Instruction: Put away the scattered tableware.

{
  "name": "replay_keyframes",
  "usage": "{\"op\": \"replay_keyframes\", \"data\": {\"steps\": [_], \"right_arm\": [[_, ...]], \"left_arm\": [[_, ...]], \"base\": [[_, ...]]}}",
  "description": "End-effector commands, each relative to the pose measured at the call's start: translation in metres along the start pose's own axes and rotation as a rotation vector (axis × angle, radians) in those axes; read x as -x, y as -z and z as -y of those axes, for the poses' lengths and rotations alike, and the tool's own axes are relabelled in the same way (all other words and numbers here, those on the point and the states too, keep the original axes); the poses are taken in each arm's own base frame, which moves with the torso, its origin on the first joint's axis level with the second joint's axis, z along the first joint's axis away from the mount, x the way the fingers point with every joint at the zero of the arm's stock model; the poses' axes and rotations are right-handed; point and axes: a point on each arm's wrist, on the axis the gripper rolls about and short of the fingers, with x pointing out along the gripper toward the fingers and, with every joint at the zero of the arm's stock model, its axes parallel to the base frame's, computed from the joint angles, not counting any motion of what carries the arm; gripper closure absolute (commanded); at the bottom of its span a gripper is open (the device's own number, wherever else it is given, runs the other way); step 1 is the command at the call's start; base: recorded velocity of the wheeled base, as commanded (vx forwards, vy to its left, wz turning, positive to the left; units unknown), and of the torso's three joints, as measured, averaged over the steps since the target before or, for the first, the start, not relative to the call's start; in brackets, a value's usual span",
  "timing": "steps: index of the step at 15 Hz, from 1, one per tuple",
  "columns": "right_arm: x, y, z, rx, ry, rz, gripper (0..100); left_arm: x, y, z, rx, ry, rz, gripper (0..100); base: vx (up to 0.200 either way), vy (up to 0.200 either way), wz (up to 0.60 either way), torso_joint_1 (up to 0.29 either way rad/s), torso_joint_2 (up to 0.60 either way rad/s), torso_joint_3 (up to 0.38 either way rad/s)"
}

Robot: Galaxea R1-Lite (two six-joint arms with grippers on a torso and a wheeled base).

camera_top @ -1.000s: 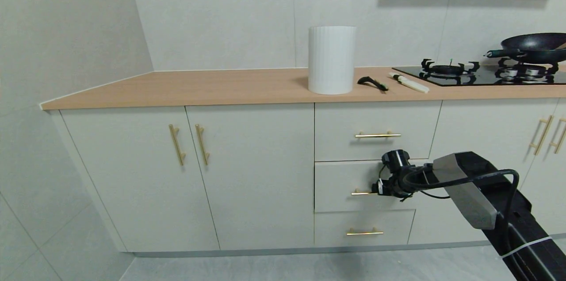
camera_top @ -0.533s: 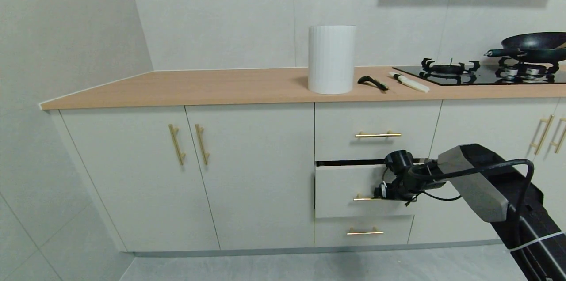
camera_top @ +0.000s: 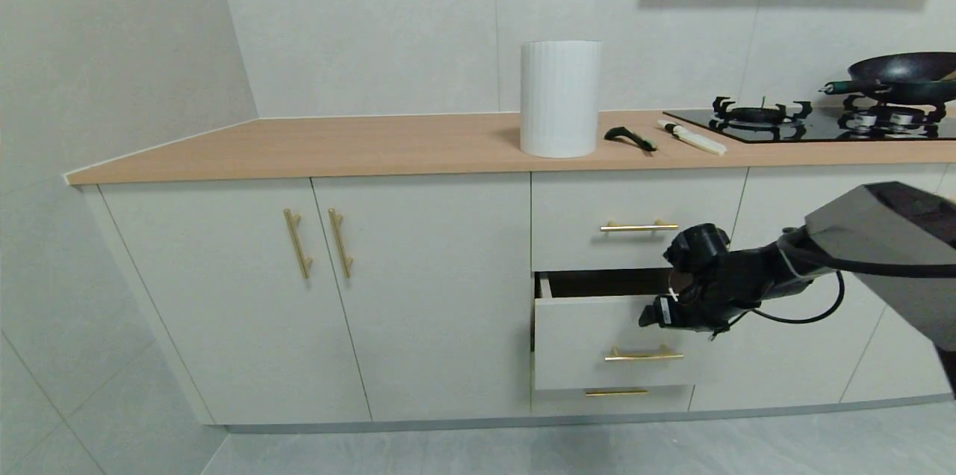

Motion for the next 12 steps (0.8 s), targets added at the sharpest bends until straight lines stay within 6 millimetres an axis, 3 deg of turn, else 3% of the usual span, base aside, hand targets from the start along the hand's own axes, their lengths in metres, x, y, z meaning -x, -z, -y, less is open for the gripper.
{"op": "replay_keyframes", "data": {"steps": [1,4,6,9,12], "right_arm": [[0.089,-0.017,-0.019,0.036,-0.09,0.154,0],[0.091,-0.025,-0.021,0.027,-0.101,0.193,0],[0.06,-0.035,-0.024,0.019,-0.097,0.234,0],[0.021,-0.034,-0.021,0.012,-0.089,0.257,0],[-0.001,-0.032,-0.014,0.002,-0.063,0.238,0]], "left_arm": [[0.0,0.0,0.0,0.0,0.001,-0.001,0],[0.0,0.0,0.0,0.0,0.001,-0.001,0],[0.0,0.0,0.0,0.0,0.001,-0.001,0],[0.0,0.0,0.0,0.0,0.001,-0.001,0],[0.0,0.0,0.0,0.0,0.001,-0.001,0]], "base": [[0.0,0.0,0.0,0.0,0.0,0.0],[0.0,0.0,0.0,0.0,0.0,0.0],[0.0,0.0,0.0,0.0,0.0,0.0],[0.0,0.0,0.0,0.0,0.0,0.0],[0.0,0.0,0.0,0.0,0.0,0.0]]}}
